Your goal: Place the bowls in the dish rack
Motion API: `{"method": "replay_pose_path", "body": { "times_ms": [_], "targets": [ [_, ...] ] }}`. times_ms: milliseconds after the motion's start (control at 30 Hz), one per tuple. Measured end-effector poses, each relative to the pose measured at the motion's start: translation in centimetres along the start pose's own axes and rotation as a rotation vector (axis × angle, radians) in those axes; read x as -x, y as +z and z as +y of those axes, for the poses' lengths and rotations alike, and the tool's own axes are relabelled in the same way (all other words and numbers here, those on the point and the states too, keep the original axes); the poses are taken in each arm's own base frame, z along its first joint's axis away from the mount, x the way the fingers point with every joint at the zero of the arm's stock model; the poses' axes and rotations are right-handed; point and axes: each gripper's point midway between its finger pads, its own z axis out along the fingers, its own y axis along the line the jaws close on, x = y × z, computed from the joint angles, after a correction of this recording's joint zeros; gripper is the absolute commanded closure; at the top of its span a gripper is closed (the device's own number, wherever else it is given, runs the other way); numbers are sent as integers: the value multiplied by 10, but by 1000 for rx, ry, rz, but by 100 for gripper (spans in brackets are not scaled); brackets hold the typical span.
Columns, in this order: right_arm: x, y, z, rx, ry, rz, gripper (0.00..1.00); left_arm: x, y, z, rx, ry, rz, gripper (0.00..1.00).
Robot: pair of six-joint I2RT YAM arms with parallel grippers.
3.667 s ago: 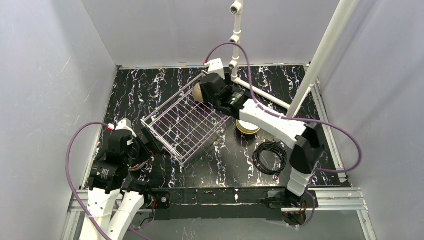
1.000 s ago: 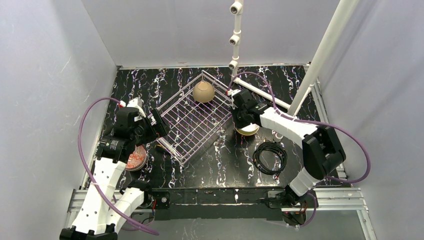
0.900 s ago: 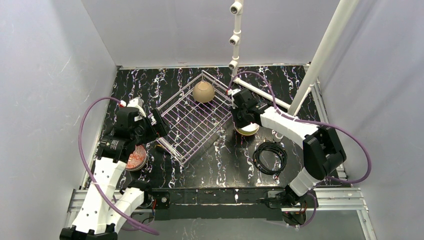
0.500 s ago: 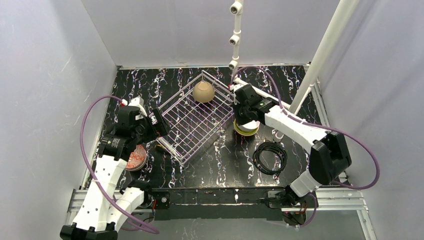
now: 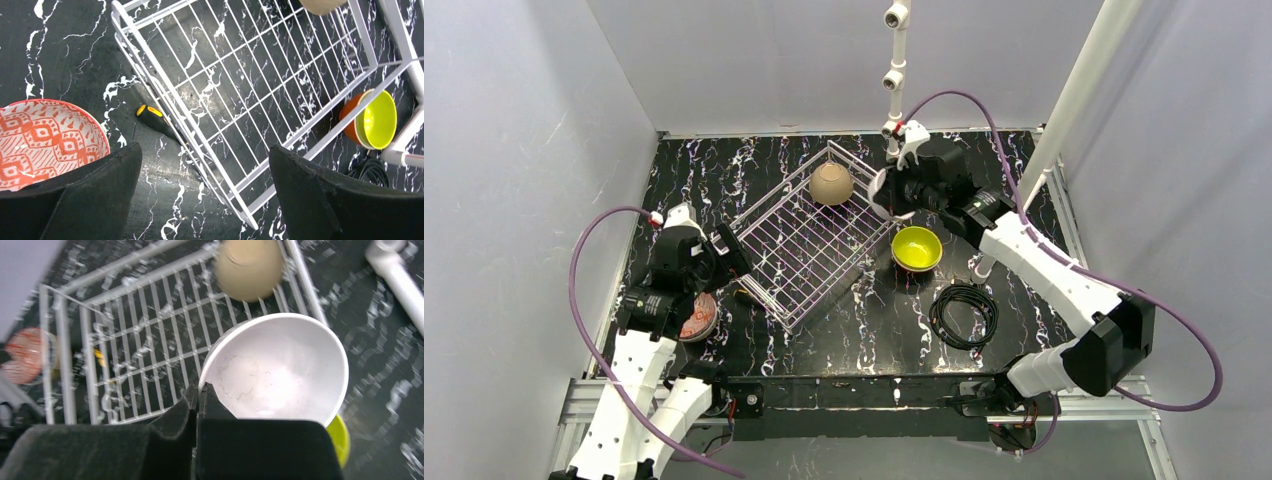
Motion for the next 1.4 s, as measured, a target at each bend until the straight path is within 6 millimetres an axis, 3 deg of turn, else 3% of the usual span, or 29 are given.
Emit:
{"method": "replay_pose_path", "body": {
  "times_ms": [133, 233, 333, 500, 667, 1000, 1100, 1300, 1400],
  "targets": [
    [21, 21, 39, 164, 38, -78, 99, -5, 5, 9, 31, -49, -27, 4],
    [22, 50, 74, 283, 73, -84, 99, -9, 9, 11, 40, -87, -27, 4],
    [6, 87, 112, 407, 136, -43, 99, -13, 13, 12, 43, -118, -21, 4],
    [-32, 129, 150, 549, 282, 73, 99, -17, 15, 13, 49, -135, -13, 4],
    [-56, 147, 163, 602, 432, 179, 99, -19, 18, 14, 50, -137, -7, 3],
    [-35, 129, 199, 810, 641, 200, 99, -31, 31, 6, 22, -130, 70, 5],
    [-40, 132, 201, 821, 701, 244, 99, -32, 32, 6, 24, -123, 79, 8],
    [-74, 154, 197, 773, 814, 363, 99, -34, 30, 8, 28, -114, 83, 9],
    [-72, 154, 198, 782, 832, 367, 99, -33, 29, 8, 23, -114, 76, 9]
  ]
}}
